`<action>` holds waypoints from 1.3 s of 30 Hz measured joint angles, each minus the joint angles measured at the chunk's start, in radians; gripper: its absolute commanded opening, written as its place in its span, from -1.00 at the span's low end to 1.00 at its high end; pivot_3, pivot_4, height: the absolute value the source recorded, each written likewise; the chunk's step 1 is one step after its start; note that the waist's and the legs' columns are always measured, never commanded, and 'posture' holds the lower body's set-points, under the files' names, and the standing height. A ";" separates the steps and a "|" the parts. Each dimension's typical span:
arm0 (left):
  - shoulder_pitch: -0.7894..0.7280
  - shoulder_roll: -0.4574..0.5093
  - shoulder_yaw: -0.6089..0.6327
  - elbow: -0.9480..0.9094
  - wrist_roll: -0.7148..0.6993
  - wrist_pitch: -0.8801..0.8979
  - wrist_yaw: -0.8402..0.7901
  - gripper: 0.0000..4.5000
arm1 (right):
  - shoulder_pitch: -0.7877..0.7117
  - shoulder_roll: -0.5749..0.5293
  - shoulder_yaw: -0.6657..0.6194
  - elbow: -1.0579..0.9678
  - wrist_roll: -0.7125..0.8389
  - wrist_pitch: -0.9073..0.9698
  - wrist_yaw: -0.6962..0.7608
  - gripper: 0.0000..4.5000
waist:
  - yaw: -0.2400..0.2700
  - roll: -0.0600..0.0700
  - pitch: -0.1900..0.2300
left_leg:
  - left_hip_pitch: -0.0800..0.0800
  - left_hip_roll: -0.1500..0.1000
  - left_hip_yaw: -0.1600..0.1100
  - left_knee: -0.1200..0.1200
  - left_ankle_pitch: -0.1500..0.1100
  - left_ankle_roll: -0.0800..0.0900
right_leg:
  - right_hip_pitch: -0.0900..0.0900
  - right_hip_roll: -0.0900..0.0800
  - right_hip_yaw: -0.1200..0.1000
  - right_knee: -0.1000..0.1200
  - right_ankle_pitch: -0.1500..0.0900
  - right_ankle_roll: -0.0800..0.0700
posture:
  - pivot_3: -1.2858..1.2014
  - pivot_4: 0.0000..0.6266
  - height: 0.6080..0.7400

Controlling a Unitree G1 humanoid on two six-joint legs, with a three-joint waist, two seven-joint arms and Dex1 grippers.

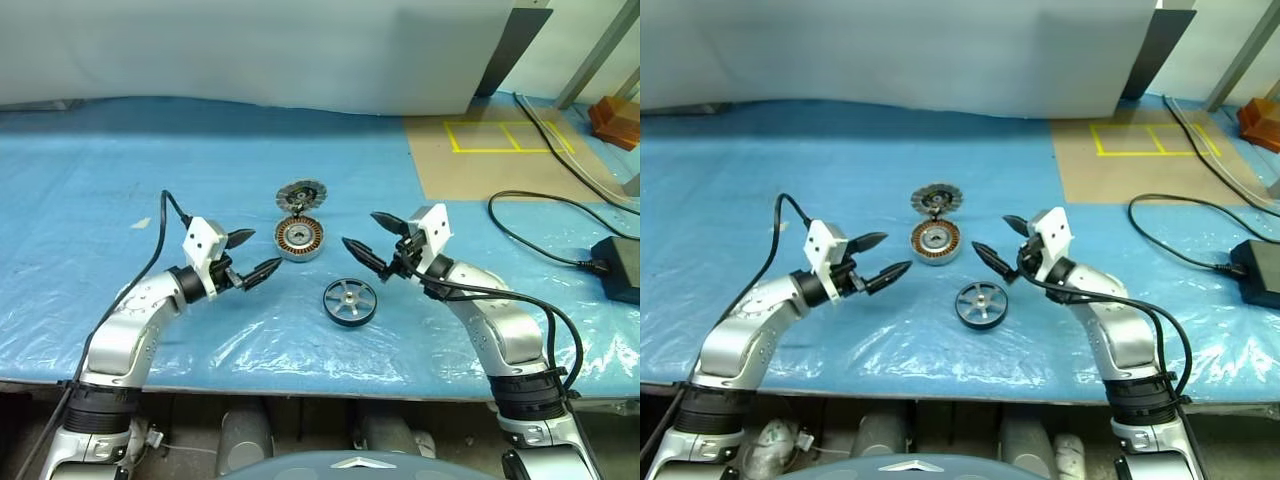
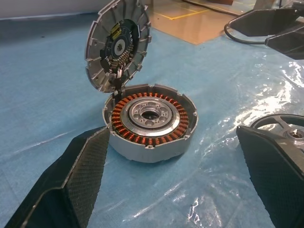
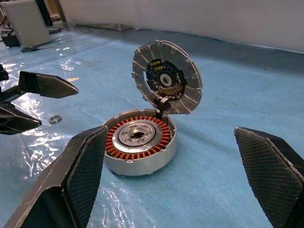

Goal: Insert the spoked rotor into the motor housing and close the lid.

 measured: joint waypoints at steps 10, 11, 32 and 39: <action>-0.043 0.101 0.081 0.000 -0.075 0.062 -0.057 1.00 | -0.078 0.015 0.047 0.032 -0.002 -0.016 0.042 1.00 | 0.003 0.000 0.000 | 0.000 0.000 0.000 0.000 0.000 0.000 | 0.000 0.000 0.000 0.000 0.000 0.000 | 0.03 -0.52 1.00; -0.047 0.106 0.081 -0.005 -0.083 0.071 -0.063 1.00 | -0.086 0.011 0.047 0.032 0.001 -0.016 0.054 1.00 | 0.004 0.000 0.000 | 0.000 0.000 0.000 0.000 0.000 0.000 | 0.000 0.000 0.000 0.000 0.000 0.000 | 0.03 -0.52 1.00; -0.052 0.058 0.044 0.024 -0.057 0.030 -0.063 1.00 | -0.570 -0.129 0.391 0.227 -0.071 0.260 0.434 1.00 | 0.001 0.000 0.000 | -0.001 0.001 0.000 0.001 0.000 0.000 | -0.001 0.000 0.000 0.002 0.000 -0.001 | 0.03 -0.52 1.00; 0.053 0.094 0.062 -0.012 -0.053 0.027 -0.061 1.00 | -0.778 0.014 0.457 0.579 -0.208 0.247 0.417 1.00 | -0.003 0.000 0.000 | -0.003 0.001 0.000 0.001 0.000 0.000 | -0.004 0.000 0.000 0.006 -0.002 -0.007 | 0.03 -0.52 1.00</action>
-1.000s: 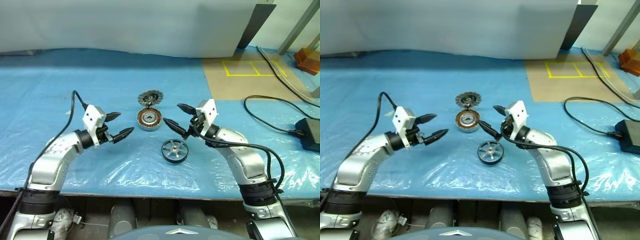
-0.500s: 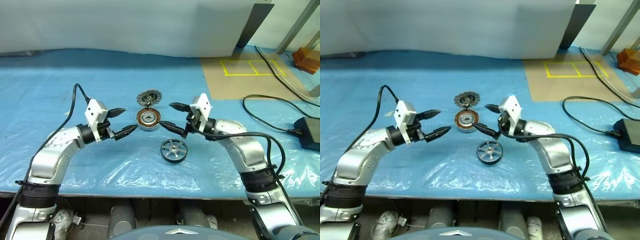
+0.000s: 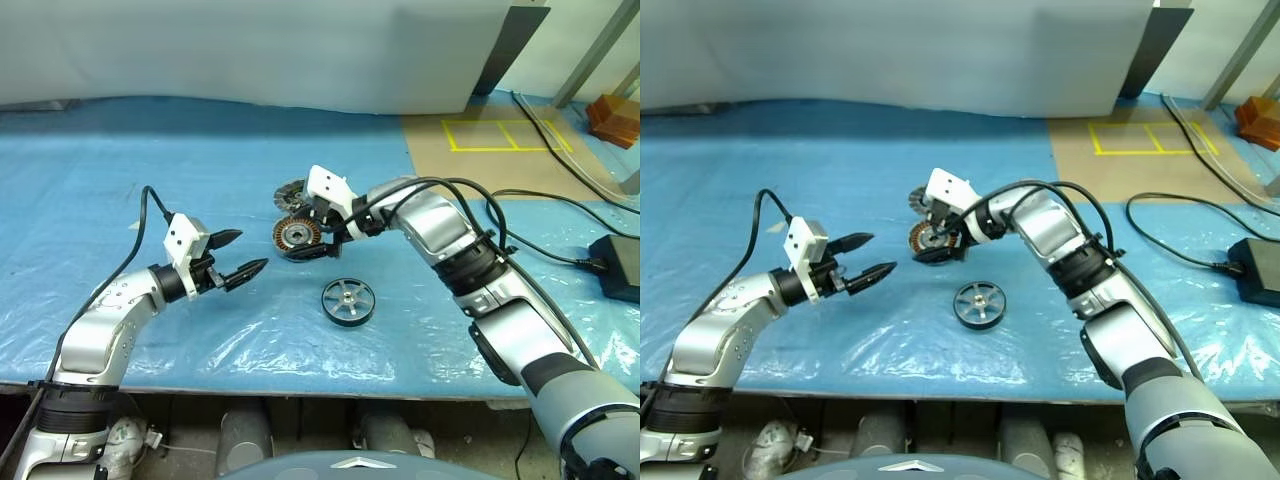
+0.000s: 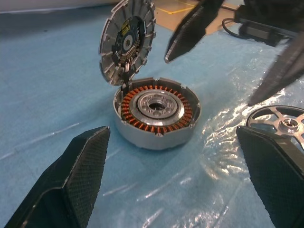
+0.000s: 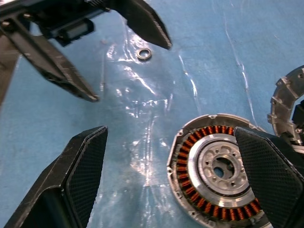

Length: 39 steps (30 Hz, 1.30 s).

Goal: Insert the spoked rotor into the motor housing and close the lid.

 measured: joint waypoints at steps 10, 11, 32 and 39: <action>0.026 -0.025 0.012 -0.016 0.011 -0.037 0.032 1.00 | -0.034 0.022 0.093 0.148 -0.130 -0.098 0.118 1.00 | 0.011 0.000 0.000 | -0.001 0.001 0.000 0.004 0.000 0.000 | -0.001 0.000 -0.001 0.006 -0.001 -0.001 | 0.03 -0.52 1.00; 0.031 -0.031 0.012 -0.020 0.012 -0.038 0.040 1.00 | -0.034 0.027 0.094 0.166 -0.145 -0.115 0.116 1.00 | 0.010 0.000 0.000 | -0.001 0.001 0.000 0.005 0.000 0.000 | -0.001 0.000 -0.001 0.007 -0.001 -0.002 | 0.03 -0.52 1.00; 0.103 -0.116 -0.023 -0.067 0.060 -0.069 0.132 1.00 | -0.044 0.090 0.077 0.339 -0.281 -0.297 0.118 0.91 | 0.002 -0.001 0.000 | 0.000 0.002 0.000 0.009 0.000 0.001 | 0.000 -0.001 0.000 0.010 -0.002 -0.004 | 0.03 -0.52 1.00; 0.097 -0.134 -0.025 -0.067 0.068 -0.079 0.150 1.00 | -0.049 0.103 0.060 0.358 -0.319 -0.321 0.111 -0.02 | 0.003 -0.001 0.000 | -0.001 0.002 0.000 0.009 0.000 0.001 | 0.000 -0.001 0.000 0.009 -0.002 -0.004 | 0.03 -0.52 1.00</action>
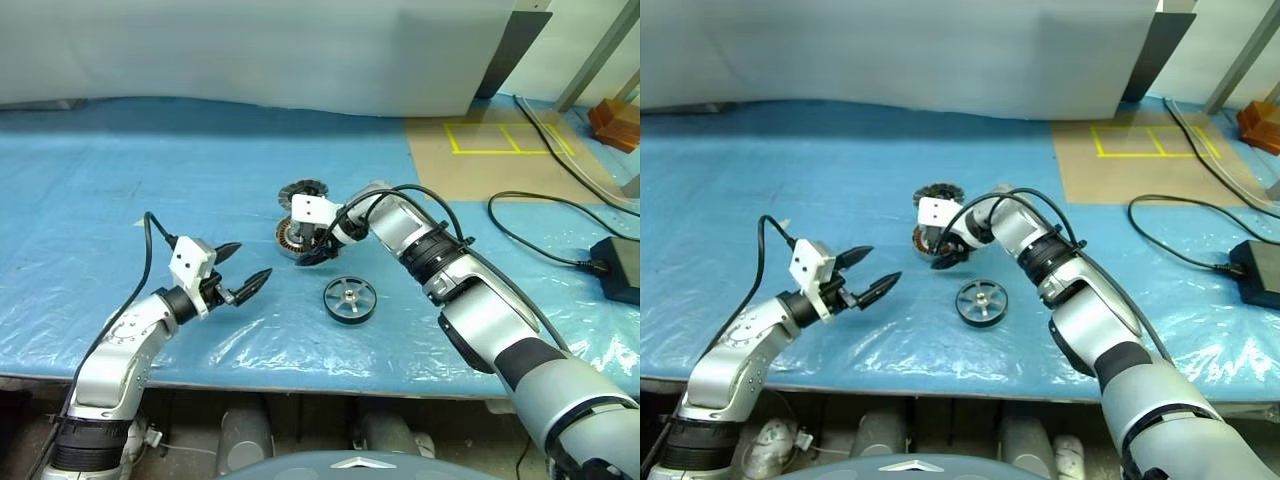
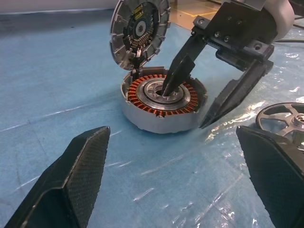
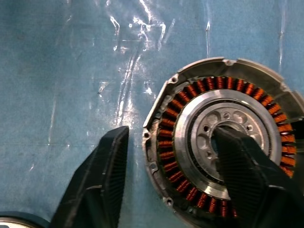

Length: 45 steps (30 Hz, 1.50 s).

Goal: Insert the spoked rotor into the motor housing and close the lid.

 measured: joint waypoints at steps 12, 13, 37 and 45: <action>0.004 -0.021 -0.027 -0.004 0.009 -0.003 0.010 1.00 | 0.029 -0.012 0.000 -0.127 -0.044 0.100 0.052 -0.18 | 0.001 0.000 0.000 | 0.000 0.000 0.000 0.000 0.000 0.000 | 0.000 0.000 0.000 -0.001 0.000 0.000 | 0.03 -0.52 1.00; 0.007 -0.021 -0.027 -0.006 0.009 -0.003 0.010 1.00 | 0.050 -0.025 0.003 -0.190 -0.043 0.140 0.073 -0.18 | 0.002 0.000 0.000 | -0.001 0.001 0.000 -0.001 0.000 0.000 | 0.000 0.000 0.000 -0.001 0.000 0.000 | 0.03 -0.52 1.00; 0.071 0.038 0.024 -0.137 -0.047 0.091 0.026 1.00 | 0.266 -0.062 0.178 -0.853 0.049 0.720 0.064 -0.02 | -0.013 -0.001 -0.003 | 0.017 0.009 0.003 -0.011 -0.001 -0.003 | 0.006 0.013 0.004 -0.002 -0.003 -0.005 | 0.03 -0.52 1.00; 0.037 0.029 0.013 -0.124 -0.046 0.089 0.023 1.00 | 0.236 -0.075 0.184 -0.843 0.155 0.762 0.072 0.39 | -0.005 0.002 -0.002 | 0.015 0.012 0.003 -0.010 0.000 -0.004 | 0.004 0.015 0.004 -0.002 -0.004 -0.007 | 0.03 -0.52 1.00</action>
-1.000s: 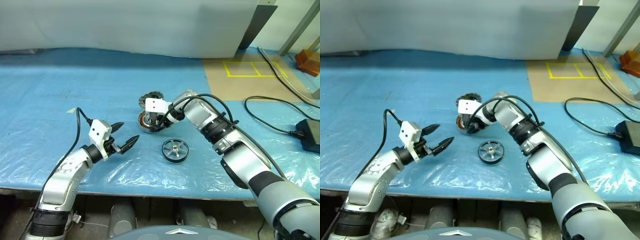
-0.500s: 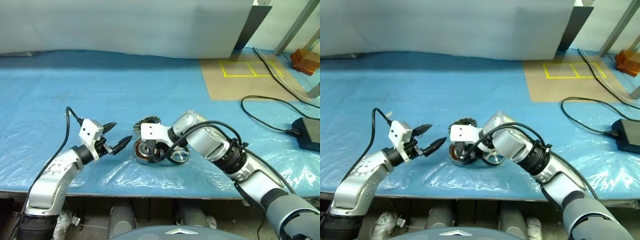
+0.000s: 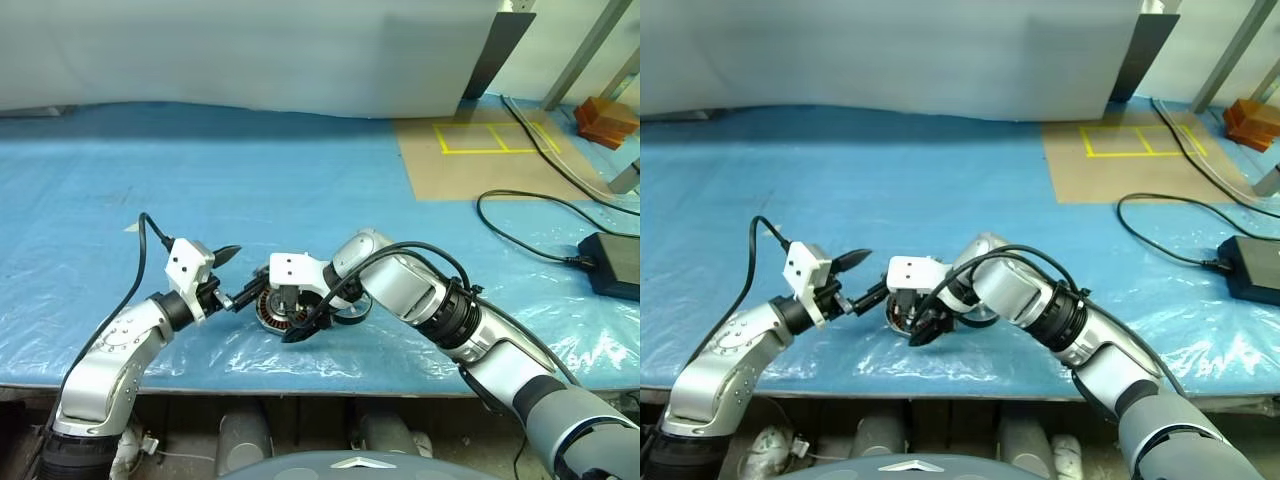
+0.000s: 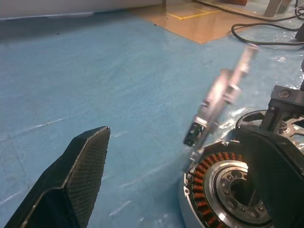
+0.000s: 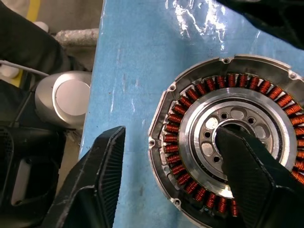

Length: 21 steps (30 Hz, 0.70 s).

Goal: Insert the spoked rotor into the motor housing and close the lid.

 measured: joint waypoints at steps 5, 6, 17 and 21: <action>-0.031 -0.006 -0.012 0.043 0.004 -0.009 -0.011 1.00 | -0.072 -0.013 -0.006 0.000 0.084 0.110 -0.002 0.39 | 0.004 0.000 0.001 | -0.004 0.000 0.000 0.000 -0.001 -0.002 | -0.003 0.000 -0.001 -0.001 0.002 0.004 | 0.03 -0.52 1.00; -0.035 -0.006 -0.014 0.049 0.004 -0.011 -0.016 1.00 | -0.088 -0.020 -0.022 -0.005 0.108 0.135 0.000 0.39 | 0.004 0.000 0.001 | -0.004 0.000 0.000 0.000 -0.001 -0.002 | -0.003 0.000 -0.001 -0.001 0.002 0.004 | 0.03 -0.52 1.00; -0.062 -0.006 -0.042 0.084 0.001 -0.025 -0.049 1.00 | -0.110 -0.207 -0.258 -0.164 0.394 0.365 -0.023 0.39 | 0.025 0.000 0.001 | -0.004 0.000 0.000 0.000 -0.002 -0.004 | -0.002 0.000 -0.001 -0.001 0.003 0.004 | 0.03 -0.52 1.00; 0.021 0.033 -0.034 -0.003 -0.040 -0.004 -0.082 1.00 | 0.137 -0.440 -0.436 -0.277 0.432 0.231 -0.038 0.39 | 0.055 0.000 0.001 | -0.004 0.001 0.000 -0.002 -0.003 -0.005 | 0.000 0.000 -0.001 -0.007 0.003 0.004 | 0.03 -0.52 1.00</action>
